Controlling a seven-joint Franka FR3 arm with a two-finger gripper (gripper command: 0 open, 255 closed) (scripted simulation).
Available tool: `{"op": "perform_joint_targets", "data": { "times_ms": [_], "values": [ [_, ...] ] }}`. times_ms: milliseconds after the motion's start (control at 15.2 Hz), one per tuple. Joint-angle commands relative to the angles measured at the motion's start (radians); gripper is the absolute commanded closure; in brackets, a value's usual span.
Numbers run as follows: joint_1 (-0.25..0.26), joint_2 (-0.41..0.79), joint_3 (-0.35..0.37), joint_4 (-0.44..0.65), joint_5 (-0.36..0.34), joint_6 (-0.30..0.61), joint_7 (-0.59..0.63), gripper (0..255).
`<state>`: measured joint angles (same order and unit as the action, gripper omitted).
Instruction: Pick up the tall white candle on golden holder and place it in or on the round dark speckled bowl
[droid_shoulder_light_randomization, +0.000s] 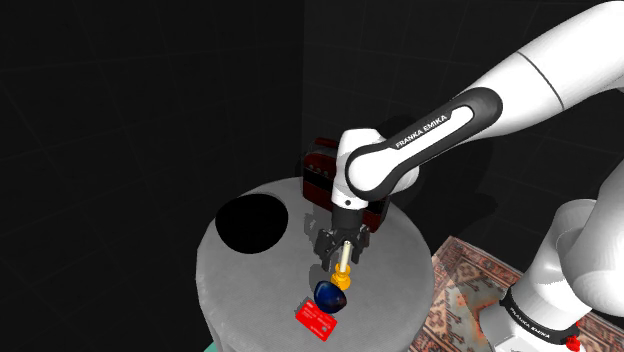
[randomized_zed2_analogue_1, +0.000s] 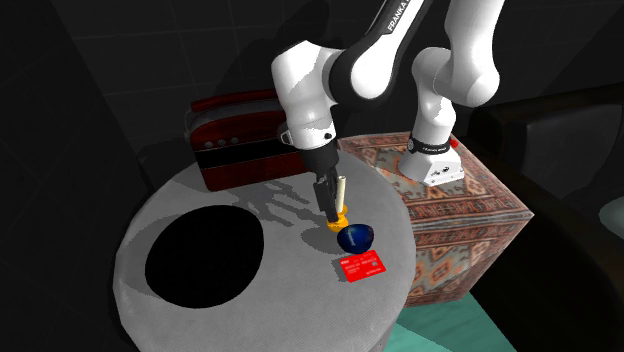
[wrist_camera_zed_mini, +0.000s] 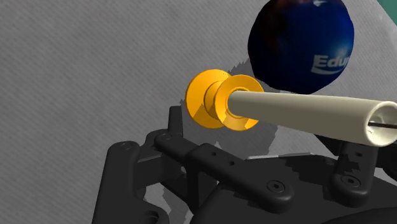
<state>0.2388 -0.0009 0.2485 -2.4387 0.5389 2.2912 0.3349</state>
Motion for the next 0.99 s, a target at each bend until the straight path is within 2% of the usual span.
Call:
{"op": "perform_joint_targets", "data": {
  "times_ms": [0,198,264,924],
  "values": [
    [0.0,0.001,0.0,-0.001,0.001,0.002,0.0,0],
    [0.0,0.001,0.0,-0.001,0.0,0.001,0.0,0],
    [0.0,0.001,0.0,-0.001,0.0,0.001,0.0,255],
    [-0.001,-0.01,-0.001,0.002,-0.003,-0.012,0.005,255]
  ]
}}
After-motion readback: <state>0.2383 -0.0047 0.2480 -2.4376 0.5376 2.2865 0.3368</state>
